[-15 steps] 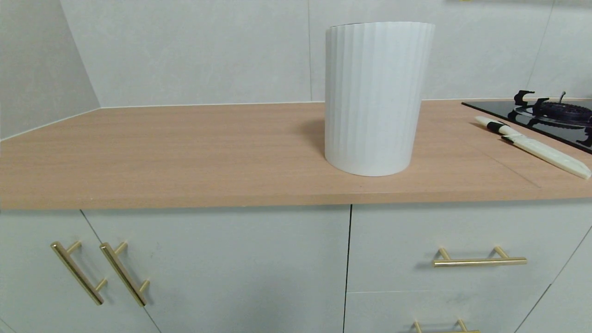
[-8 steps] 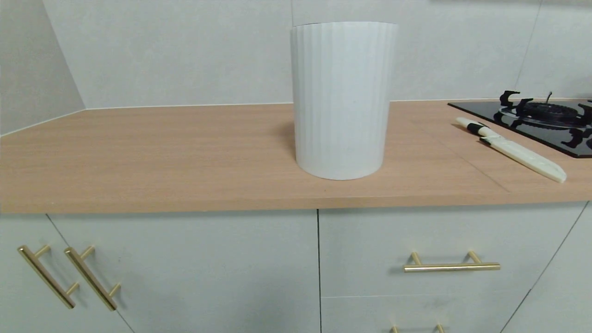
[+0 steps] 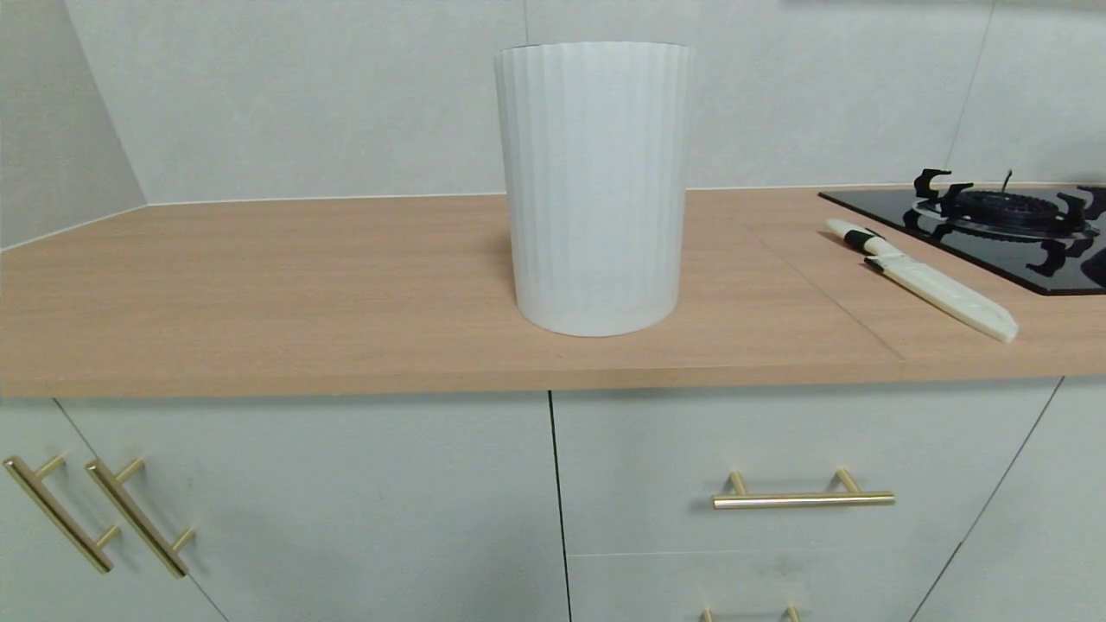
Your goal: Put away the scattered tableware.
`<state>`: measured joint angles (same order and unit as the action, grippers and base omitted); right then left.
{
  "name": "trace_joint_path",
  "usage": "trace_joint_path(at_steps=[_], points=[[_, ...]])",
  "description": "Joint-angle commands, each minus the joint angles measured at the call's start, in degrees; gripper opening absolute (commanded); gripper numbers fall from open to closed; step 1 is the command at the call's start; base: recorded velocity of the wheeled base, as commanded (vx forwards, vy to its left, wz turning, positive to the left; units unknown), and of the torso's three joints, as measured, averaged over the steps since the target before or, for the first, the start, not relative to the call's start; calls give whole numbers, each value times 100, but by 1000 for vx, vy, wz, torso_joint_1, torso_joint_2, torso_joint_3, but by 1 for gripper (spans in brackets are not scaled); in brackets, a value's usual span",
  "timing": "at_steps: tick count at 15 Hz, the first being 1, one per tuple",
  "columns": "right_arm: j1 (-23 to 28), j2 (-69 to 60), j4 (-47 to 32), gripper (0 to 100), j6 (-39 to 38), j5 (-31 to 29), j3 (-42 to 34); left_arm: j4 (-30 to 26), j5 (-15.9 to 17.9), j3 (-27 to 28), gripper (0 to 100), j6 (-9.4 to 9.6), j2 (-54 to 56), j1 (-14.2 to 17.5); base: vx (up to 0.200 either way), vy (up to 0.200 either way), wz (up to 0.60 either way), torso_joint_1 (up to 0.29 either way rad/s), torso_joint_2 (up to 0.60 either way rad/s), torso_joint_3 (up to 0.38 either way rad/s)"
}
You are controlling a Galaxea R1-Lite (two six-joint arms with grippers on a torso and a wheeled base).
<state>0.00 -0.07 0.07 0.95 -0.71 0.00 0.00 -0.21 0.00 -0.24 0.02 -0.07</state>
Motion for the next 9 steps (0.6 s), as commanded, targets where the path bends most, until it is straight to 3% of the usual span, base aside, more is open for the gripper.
trace_joint_path(at_steps=[1, 9], points=[[0, 7, 1, 100, 2, 0, 0, 0, 3, 0, 100, -2, -2, -1, 0, 0, 0, 0, 0, 0], [0, 7, 1, 100, 2, 0, 0, 0, 3, 0, 100, -11, -2, -1, 0, 0, 0, 0, 0, 0]])
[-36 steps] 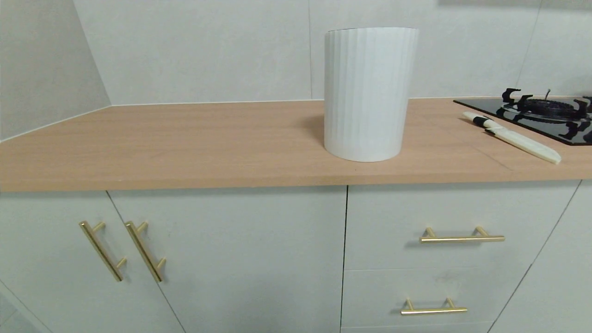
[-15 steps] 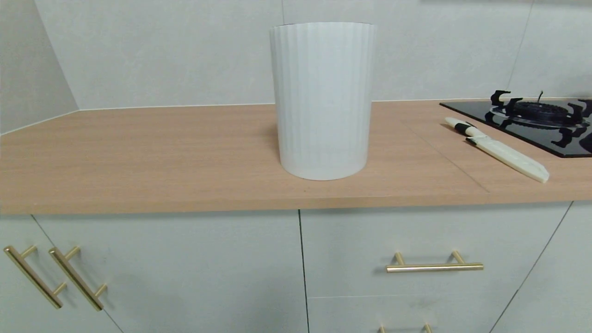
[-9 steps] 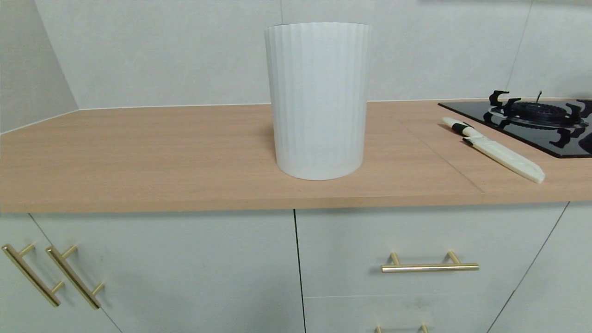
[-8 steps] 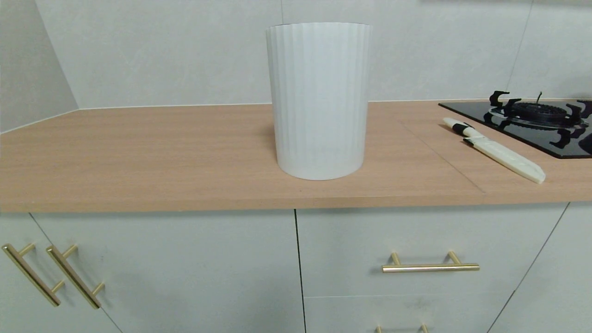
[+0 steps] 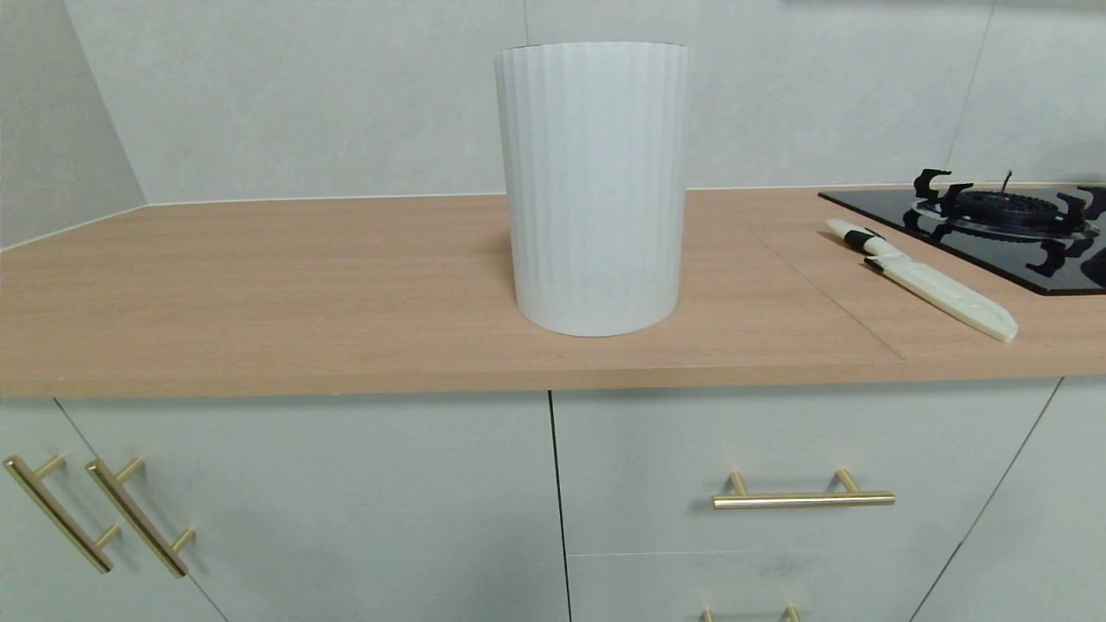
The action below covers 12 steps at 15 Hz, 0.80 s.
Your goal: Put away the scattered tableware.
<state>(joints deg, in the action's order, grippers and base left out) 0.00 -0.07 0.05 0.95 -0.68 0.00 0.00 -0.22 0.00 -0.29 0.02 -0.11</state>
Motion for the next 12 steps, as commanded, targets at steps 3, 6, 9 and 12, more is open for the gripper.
trace_joint_path(at_steps=[3, 6, 9, 12], points=[[0, 7, 4, 100, 2, -2, 0, 0, -4, 0, 100, 3, -2, 2, 0, 0, 0, 0, 0, 0], [0, 7, 13, 100, 2, -2, 0, 0, -4, 0, 100, -6, -2, 2, 0, 0, 0, 24, -122, -93], [0, 7, 4, 100, 2, -2, 0, 0, -4, 0, 100, -6, -2, 2, 0, 0, 0, 93, -273, -289], [0, 7, 4, 100, 2, -2, 0, 0, -4, 0, 100, 3, -2, 2, 0, 0, 0, 129, -548, -308]])
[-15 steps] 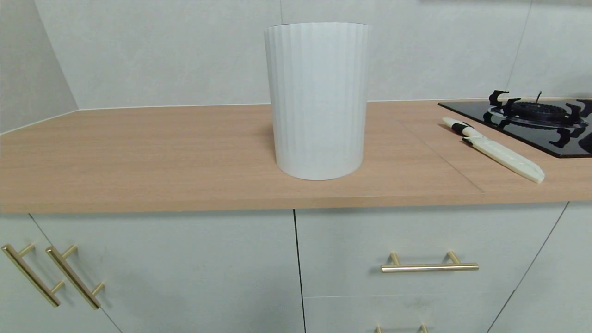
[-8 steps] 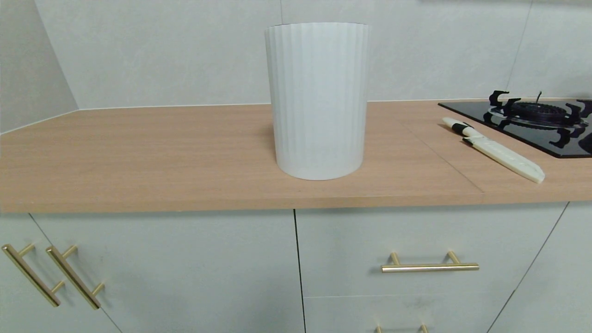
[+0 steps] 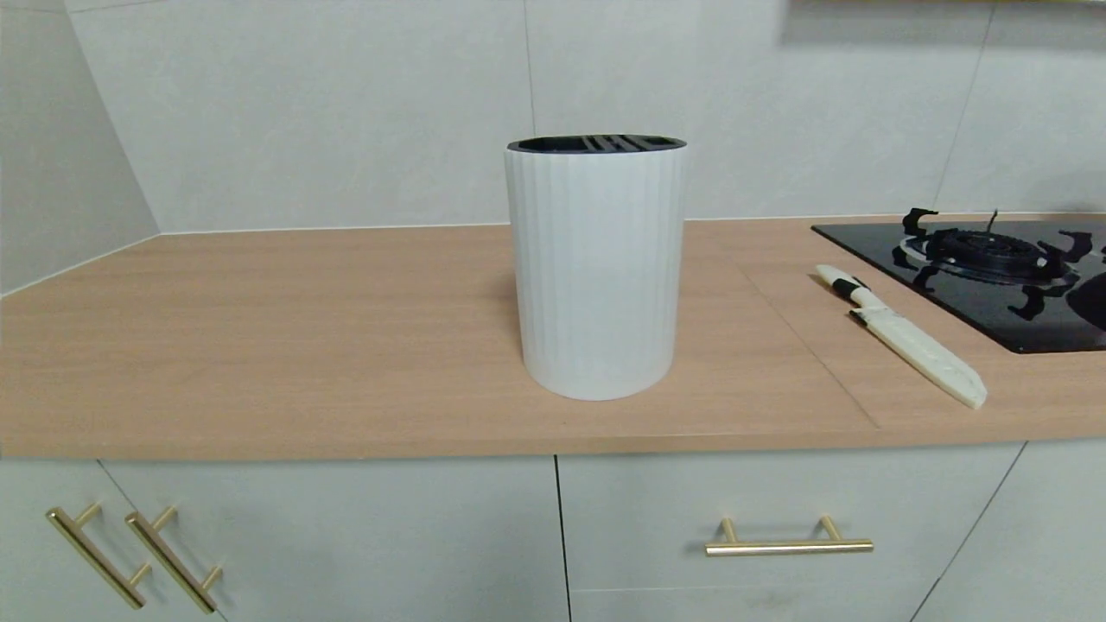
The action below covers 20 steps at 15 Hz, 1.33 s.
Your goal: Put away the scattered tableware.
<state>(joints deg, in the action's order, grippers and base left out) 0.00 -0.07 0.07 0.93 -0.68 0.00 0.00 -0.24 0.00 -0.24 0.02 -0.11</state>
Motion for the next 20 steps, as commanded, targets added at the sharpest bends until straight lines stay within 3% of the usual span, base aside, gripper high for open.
trace_joint_path(at_steps=[1, 20], points=[[0, 7, 1, 100, 4, -2, 0, 0, -2, 0, 100, -2, -2, 2, 0, 0, 0, 154, -486, -300], [0, 7, 1, 100, 4, -2, 0, 0, -2, 0, 100, -2, -2, 2, 0, 0, 0, 207, -499, -292]])
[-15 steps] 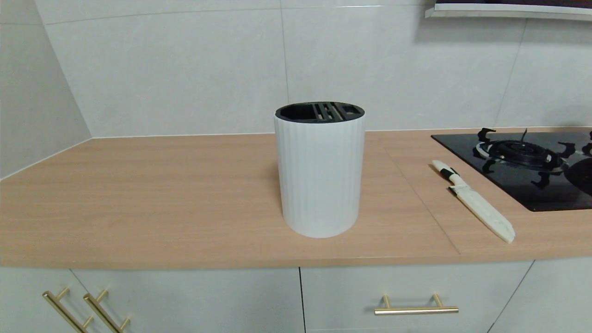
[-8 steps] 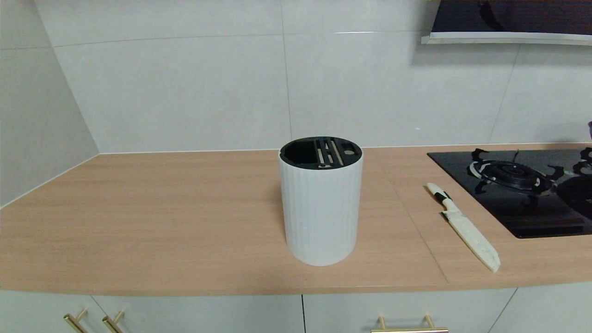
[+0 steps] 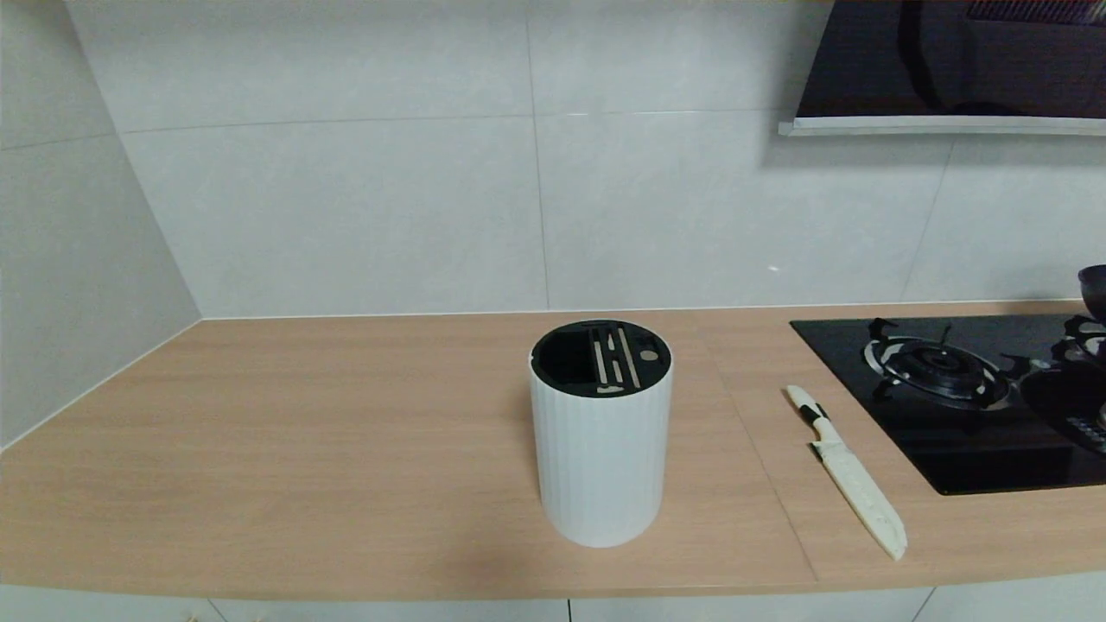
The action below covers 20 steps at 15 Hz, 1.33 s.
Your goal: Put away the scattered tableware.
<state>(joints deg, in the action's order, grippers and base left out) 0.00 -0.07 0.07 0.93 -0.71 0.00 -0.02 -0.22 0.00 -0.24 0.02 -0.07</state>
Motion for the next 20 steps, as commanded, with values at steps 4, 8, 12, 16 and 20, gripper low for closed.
trace_joint_path(at_steps=[4, 8, 12, 16, 20], points=[[0, 7, 1, 100, 4, 0, 0, 2, -4, 0, 100, -2, -2, -1, 0, 0, 0, 270, -582, -312], [0, 7, 1, 100, 4, 0, 0, 2, -4, 0, 100, -2, -2, -1, 0, 0, 0, 261, -552, -297], [0, 7, 1, 100, 4, 0, 0, 2, -4, 0, 100, -2, -2, -1, 0, 0, 0, 171, -356, -186], [0, 16, 10, 100, 4, 0, 0, 2, -4, 0, 100, -2, -2, -1, 0, 0, 0, 8, -18, -10], [0, 16, 10, 100, -14, -26, 0, 2, -4, 0, 100, -2, -2, -1, 0, 0, 0, 0, 0, 0]])
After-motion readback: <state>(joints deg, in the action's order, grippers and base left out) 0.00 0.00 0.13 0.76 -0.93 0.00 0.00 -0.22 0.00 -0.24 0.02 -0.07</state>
